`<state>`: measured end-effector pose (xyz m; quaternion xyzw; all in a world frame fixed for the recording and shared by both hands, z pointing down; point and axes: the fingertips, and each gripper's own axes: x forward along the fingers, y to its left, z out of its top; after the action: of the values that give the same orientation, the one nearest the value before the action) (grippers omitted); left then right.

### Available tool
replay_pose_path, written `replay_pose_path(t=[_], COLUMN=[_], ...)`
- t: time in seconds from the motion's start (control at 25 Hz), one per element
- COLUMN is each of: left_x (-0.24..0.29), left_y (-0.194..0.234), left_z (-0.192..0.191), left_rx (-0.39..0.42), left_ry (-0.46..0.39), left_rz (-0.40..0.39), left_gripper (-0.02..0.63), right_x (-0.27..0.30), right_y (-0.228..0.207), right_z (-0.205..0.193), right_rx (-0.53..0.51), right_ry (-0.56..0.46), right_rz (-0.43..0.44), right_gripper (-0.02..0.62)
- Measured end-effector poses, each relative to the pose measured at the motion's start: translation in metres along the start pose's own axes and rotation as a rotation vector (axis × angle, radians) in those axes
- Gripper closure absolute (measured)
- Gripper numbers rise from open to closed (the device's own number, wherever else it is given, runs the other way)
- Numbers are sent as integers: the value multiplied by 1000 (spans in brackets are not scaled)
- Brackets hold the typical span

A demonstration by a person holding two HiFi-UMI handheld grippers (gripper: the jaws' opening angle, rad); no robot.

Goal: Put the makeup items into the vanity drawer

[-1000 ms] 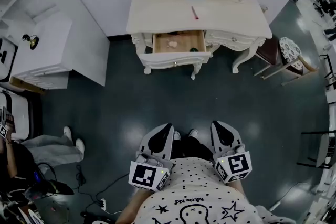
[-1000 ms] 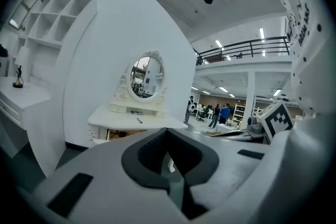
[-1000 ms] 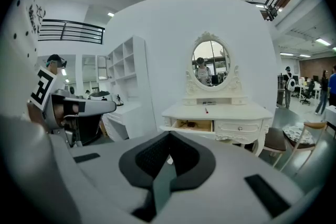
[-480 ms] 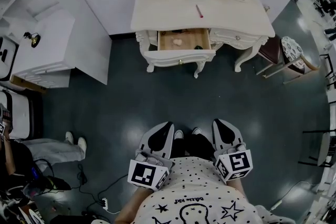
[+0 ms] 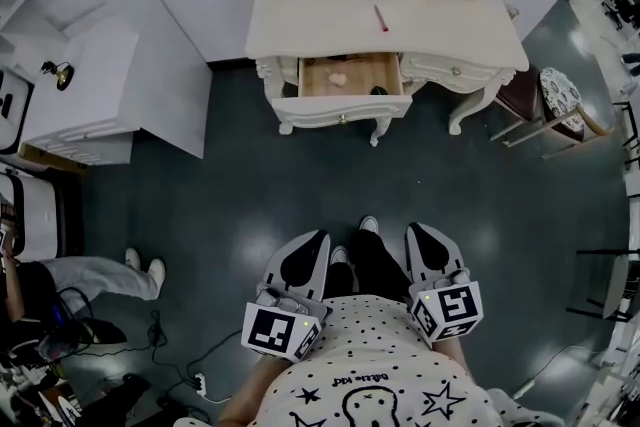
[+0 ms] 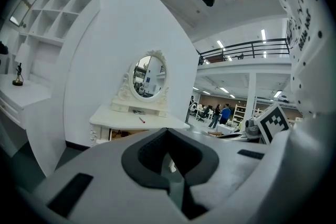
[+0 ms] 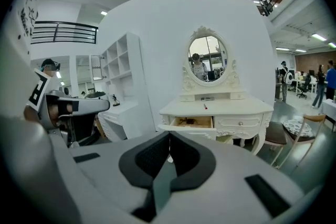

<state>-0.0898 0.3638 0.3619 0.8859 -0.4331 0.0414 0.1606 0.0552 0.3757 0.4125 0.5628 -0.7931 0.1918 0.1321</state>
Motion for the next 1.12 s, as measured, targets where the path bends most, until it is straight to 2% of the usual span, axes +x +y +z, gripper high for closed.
replay_pose_path(t=[0.6,0.88,1.12], left_x=[91,125,145], left_y=[3,6,21], left_z=[30,34,41], left_rx=[-18,-23,-41], left_ry=[-73,-91,-74], left_rz=[88,114,94], left_gripper=[611,611,610], right_x=[62,72,86], right_y=[-73,-111,-125], right_z=[59,64,69], right_rx=[-64,-49,-43], right_ry=[-44,-44,-29], right_rz=[118,100,65], right_gripper=[588,587,586])
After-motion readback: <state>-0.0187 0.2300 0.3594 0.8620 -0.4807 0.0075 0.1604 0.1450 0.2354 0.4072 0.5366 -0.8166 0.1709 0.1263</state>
